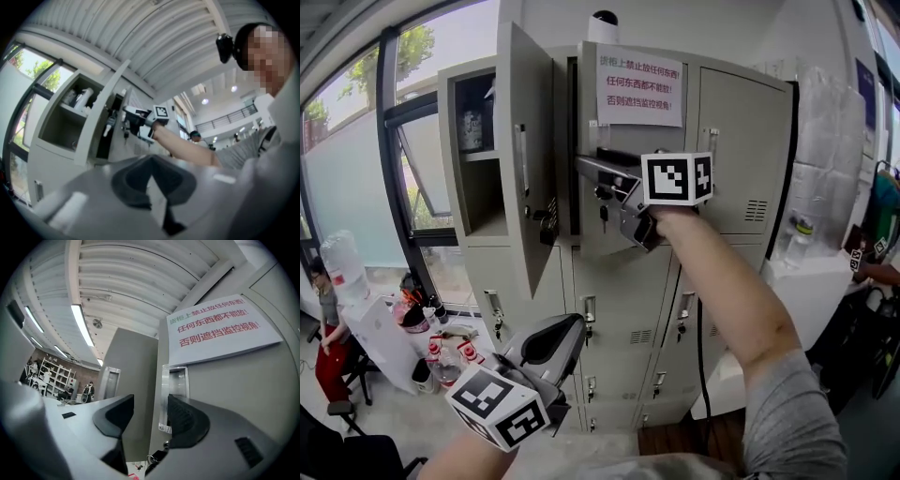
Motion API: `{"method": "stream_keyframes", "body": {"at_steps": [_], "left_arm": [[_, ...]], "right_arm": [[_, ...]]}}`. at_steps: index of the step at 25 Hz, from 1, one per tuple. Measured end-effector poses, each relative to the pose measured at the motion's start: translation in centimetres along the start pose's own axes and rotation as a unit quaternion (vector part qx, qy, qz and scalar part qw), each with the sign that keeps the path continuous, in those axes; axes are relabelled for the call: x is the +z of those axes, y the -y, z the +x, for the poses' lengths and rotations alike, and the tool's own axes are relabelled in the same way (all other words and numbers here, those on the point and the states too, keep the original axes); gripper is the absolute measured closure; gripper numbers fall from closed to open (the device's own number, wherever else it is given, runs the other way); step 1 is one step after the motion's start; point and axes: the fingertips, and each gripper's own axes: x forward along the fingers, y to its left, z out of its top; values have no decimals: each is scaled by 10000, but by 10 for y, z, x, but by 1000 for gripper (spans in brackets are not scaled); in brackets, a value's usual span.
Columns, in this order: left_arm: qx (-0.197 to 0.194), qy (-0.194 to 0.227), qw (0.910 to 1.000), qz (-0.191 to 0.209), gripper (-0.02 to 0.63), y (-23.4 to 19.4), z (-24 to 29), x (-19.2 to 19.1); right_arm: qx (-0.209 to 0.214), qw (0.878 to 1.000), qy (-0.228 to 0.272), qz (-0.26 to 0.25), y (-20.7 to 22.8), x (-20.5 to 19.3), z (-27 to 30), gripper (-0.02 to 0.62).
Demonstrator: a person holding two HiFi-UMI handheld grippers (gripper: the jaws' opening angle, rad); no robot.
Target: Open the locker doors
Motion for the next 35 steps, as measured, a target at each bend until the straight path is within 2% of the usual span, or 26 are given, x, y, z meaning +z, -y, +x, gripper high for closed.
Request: {"method": "stream_keyframes", "body": {"at_steps": [10, 20, 24, 31, 35], "left_arm": [[-81, 110, 9999, -46, 604, 66, 31, -4], [-219, 164, 9996, -90, 603, 119, 68, -11], [-302, 156, 9994, -118, 604, 136, 79, -11], [-408, 85, 9990, -176, 604, 146, 85, -16], [-432, 49, 9989, -184, 604, 156, 87, -19]], "right_arm": [[939, 9952, 136, 218, -42, 25, -111, 382], [1062, 9942, 149, 95, -27, 45, -218, 382], [824, 9963, 188, 137, -8, 49, -249, 382], [521, 9980, 337, 119, 4, 52, -258, 382], [-28, 9994, 322, -134, 15, 49, -266, 382]]}}
